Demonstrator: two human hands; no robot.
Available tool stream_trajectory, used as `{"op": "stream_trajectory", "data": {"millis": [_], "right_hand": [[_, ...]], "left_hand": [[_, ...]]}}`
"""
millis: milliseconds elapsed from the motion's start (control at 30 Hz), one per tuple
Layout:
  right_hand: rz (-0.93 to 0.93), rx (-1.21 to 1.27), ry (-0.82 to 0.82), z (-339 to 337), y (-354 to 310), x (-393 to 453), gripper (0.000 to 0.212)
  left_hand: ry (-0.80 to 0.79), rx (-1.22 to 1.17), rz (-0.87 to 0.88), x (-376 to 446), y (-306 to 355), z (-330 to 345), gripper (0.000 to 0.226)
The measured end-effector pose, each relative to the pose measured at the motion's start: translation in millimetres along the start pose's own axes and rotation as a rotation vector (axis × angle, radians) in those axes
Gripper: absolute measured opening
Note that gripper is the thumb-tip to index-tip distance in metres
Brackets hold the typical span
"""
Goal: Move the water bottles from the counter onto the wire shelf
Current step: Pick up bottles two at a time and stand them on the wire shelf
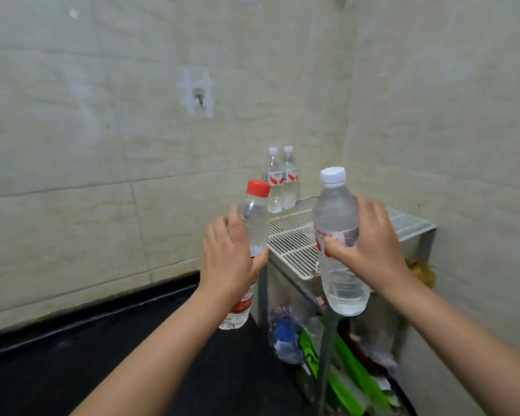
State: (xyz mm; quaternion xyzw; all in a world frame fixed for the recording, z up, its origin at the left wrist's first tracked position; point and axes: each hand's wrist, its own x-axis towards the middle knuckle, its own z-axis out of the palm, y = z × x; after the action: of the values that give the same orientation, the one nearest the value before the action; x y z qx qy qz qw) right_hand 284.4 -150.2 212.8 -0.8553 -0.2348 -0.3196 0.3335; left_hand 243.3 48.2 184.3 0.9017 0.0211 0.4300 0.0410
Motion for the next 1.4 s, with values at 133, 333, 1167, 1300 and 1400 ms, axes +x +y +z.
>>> {"op": "stream_trajectory", "data": {"millis": [133,333,1167,1300,1400], "right_hand": [[-0.027,0.006,0.061,-26,52,44,0.066],[-0.063,0.067,0.087,-15,129,116,0.066],[-0.037,0.402,-0.221,189,336,349,0.062],[-0.086,0.352,-0.364,195,354,361,0.065],[-0.126,0.291,-0.415,190,358,360,0.068]], "left_hand": [[0.095,0.046,0.042,45,29,31,0.098],[0.202,0.022,0.035,114,49,103,0.096],[0.063,-0.016,-0.467,304,89,367,0.102],[-0.066,-0.128,-0.608,295,99,379,0.088],[-0.081,-0.122,-0.629,290,101,378,0.089]]}}
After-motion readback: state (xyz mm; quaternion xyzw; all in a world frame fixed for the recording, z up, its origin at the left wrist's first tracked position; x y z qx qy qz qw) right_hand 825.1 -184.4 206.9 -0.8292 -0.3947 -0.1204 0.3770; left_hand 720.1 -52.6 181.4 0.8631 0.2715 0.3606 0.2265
